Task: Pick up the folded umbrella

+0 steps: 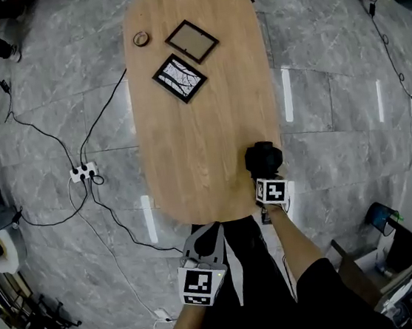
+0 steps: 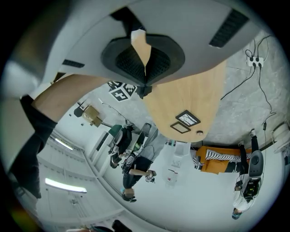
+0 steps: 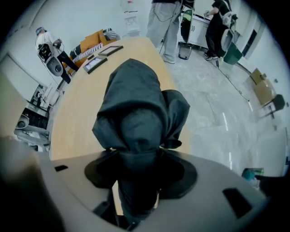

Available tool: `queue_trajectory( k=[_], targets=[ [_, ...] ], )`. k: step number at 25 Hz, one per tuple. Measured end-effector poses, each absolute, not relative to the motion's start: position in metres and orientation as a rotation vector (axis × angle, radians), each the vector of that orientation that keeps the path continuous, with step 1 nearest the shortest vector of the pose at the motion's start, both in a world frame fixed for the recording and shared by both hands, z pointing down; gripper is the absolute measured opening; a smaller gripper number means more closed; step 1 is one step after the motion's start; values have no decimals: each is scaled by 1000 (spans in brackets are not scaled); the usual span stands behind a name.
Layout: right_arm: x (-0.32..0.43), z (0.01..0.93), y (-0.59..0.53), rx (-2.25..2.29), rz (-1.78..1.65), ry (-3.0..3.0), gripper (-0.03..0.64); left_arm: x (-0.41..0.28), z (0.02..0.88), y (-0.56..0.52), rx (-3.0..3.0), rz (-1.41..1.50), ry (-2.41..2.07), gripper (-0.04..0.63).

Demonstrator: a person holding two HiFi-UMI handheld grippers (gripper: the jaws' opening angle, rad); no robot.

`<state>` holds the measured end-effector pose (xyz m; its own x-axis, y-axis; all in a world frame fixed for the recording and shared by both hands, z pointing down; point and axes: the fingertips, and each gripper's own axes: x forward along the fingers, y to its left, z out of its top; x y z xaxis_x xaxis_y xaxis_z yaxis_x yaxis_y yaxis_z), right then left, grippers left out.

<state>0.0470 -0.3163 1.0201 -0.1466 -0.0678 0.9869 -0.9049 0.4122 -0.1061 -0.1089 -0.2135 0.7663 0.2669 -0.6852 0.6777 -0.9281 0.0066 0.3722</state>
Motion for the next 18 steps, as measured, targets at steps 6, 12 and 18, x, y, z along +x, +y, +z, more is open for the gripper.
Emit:
queue_trajectory(
  k=[6,12,18],
  targets=[
    [41,992,-314,923,948,-1668,224,-122,756,-213,1763,395,-1498,17],
    [22,934,-298,888,965,-1774,224,-132,731,-222,1774,380,-1536,17],
    [5,857,-298,884,886,-1939,225,-136,698,-239,1834,369,-1561,17]
  ],
)
